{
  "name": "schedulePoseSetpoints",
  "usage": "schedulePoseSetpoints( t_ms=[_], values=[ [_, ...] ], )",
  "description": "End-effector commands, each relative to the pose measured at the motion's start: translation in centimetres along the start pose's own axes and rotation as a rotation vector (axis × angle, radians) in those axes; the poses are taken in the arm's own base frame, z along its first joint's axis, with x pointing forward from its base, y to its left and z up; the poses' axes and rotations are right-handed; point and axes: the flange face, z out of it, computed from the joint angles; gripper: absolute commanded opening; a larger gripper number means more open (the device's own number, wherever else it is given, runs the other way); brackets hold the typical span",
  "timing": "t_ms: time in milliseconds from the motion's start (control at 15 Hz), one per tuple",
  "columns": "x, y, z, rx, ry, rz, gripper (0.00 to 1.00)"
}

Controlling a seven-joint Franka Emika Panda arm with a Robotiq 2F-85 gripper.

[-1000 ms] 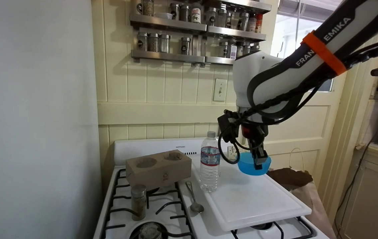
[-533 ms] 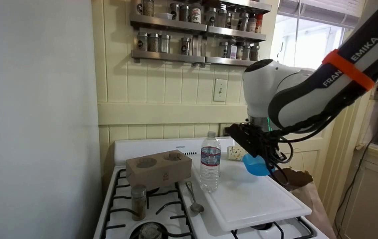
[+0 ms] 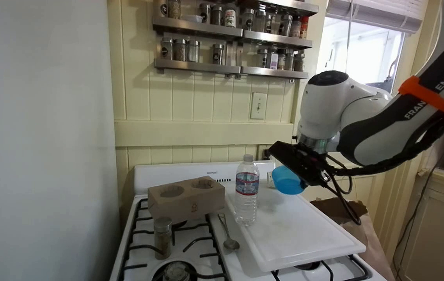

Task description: Move the blue bowl to the right

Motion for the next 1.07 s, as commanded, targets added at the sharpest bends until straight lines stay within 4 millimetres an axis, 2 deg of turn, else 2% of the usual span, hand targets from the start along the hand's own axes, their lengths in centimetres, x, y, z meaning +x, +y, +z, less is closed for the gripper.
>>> schedulePoseSetpoints(
  t_ms=[0, 667, 733, 800, 1000],
  values=[
    [0.2, 0.5, 0.9, 0.033, -0.049, -0.038, 0.01],
    [-1.6, 1.3, 4.0, -0.033, -0.149, -0.132, 0.01],
    [-1.7, 1.3, 4.2, -0.046, -0.154, -0.133, 0.29],
    [-1.7, 1.4, 4.2, -0.054, -0.157, -0.127, 0.29],
    [-1.4, 1.5, 3.5, -0.057, -0.156, -0.099, 0.5]
  ],
)
